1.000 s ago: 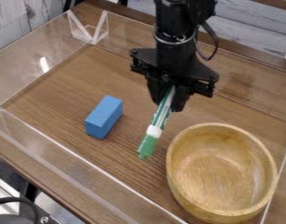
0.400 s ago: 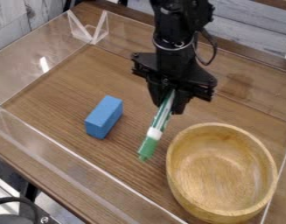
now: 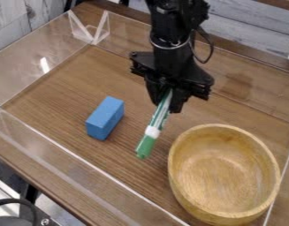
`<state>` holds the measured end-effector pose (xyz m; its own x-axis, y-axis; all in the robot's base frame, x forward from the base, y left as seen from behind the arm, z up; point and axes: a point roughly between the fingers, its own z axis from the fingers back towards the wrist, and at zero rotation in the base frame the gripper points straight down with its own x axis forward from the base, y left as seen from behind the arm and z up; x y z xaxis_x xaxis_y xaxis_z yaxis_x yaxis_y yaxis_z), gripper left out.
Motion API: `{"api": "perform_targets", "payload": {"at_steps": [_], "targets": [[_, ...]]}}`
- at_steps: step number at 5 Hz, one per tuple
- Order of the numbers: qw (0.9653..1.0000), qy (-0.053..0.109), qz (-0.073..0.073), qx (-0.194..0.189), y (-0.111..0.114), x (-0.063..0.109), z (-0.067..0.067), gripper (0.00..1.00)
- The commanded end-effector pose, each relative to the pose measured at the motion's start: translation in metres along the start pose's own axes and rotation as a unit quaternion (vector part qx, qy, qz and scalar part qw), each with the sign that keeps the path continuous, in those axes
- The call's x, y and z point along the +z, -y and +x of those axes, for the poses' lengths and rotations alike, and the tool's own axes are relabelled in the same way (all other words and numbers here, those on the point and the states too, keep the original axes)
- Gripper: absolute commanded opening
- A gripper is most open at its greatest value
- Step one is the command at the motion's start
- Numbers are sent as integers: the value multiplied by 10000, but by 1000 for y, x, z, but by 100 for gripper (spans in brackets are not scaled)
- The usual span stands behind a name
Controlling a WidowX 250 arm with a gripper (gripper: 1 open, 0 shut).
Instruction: Remove the green marker from inside the brown bowl and put it on the table
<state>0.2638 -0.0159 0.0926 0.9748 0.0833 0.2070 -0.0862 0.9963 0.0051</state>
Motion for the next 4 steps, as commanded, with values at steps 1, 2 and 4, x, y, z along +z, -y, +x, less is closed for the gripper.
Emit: {"api": "perform_targets", "payload": {"at_steps": [1, 2, 4], "targets": [[9998, 200, -35, 3, -3, 6, 10, 0], [9998, 213, -50, -8, -5, 5, 10, 0], [9997, 228, -79, -12, -8, 3, 10, 0]]}}
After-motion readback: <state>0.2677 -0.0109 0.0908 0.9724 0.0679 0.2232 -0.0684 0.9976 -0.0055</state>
